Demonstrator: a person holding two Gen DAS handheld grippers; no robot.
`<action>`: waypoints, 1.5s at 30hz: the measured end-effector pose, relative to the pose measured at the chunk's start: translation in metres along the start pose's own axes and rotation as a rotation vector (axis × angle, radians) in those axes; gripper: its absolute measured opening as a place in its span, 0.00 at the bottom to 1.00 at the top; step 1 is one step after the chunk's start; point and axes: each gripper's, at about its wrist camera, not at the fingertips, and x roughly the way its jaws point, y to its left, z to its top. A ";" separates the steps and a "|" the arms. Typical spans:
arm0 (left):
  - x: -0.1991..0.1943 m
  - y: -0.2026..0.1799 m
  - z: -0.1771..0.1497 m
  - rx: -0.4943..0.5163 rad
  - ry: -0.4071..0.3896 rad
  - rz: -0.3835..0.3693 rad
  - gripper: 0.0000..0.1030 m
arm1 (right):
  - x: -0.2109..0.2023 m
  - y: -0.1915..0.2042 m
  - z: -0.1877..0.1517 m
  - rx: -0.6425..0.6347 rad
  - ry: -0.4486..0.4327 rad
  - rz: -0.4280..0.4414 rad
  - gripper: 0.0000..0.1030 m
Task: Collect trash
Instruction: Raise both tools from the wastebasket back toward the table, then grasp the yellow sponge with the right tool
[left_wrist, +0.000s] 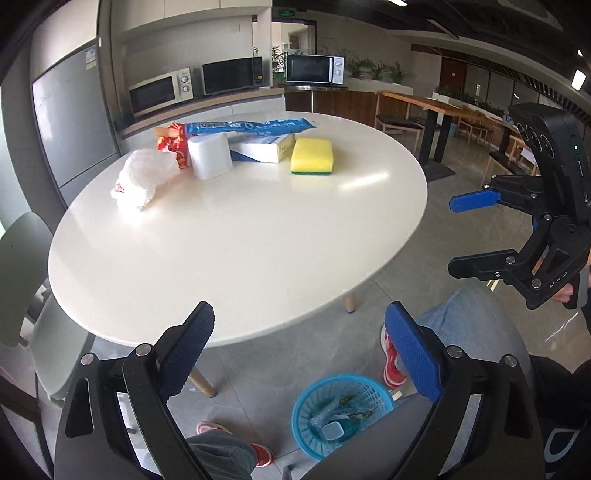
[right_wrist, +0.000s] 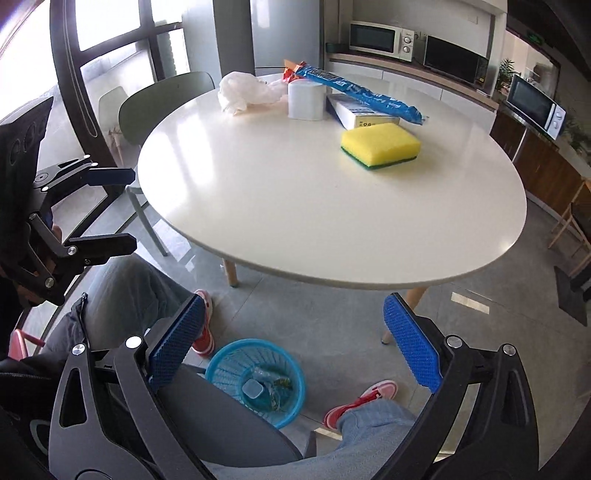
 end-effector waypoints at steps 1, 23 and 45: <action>0.000 0.004 0.004 -0.003 -0.005 0.013 0.90 | 0.000 -0.002 0.003 0.007 -0.009 -0.003 0.90; 0.037 0.094 0.078 -0.078 -0.048 0.309 0.91 | 0.058 -0.055 0.082 0.259 -0.102 -0.177 0.91; 0.115 0.152 0.117 -0.052 0.092 0.306 0.27 | 0.141 -0.090 0.140 0.427 -0.007 -0.190 0.60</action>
